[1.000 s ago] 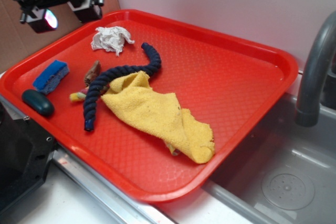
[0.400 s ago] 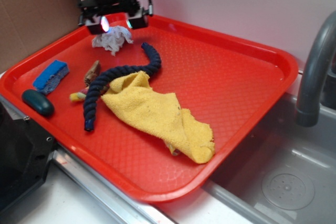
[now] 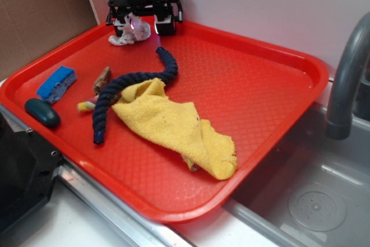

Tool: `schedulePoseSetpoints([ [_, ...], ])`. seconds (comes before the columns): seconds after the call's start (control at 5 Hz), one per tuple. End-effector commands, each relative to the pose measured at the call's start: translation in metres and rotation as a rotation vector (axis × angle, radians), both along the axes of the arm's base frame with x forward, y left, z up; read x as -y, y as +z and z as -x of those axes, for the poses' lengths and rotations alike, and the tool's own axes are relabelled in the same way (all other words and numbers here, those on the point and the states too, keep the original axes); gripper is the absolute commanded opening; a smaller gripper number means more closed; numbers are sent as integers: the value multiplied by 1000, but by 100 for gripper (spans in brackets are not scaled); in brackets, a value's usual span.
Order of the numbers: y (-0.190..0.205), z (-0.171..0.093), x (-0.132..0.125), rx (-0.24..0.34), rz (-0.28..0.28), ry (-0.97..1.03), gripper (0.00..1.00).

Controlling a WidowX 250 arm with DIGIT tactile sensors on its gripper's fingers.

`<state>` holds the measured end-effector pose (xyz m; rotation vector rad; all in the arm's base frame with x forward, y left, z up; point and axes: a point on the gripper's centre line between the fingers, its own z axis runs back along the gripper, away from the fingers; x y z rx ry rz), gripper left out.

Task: Grab the white paper.

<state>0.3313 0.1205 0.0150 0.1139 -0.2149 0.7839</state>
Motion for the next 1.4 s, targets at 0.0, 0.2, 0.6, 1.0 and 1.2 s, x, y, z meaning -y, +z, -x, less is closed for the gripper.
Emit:
schedulePoseSetpoints([
  [0.0,83,39,7,-24,90,-111,0],
  [0.2,132,69,27,36,151,-215,0],
  [0.6,173,92,74,24,250,-510,0],
  [1.0,196,141,131,4,180,-720,0],
  [1.2,203,147,121,40,141,-690,0],
])
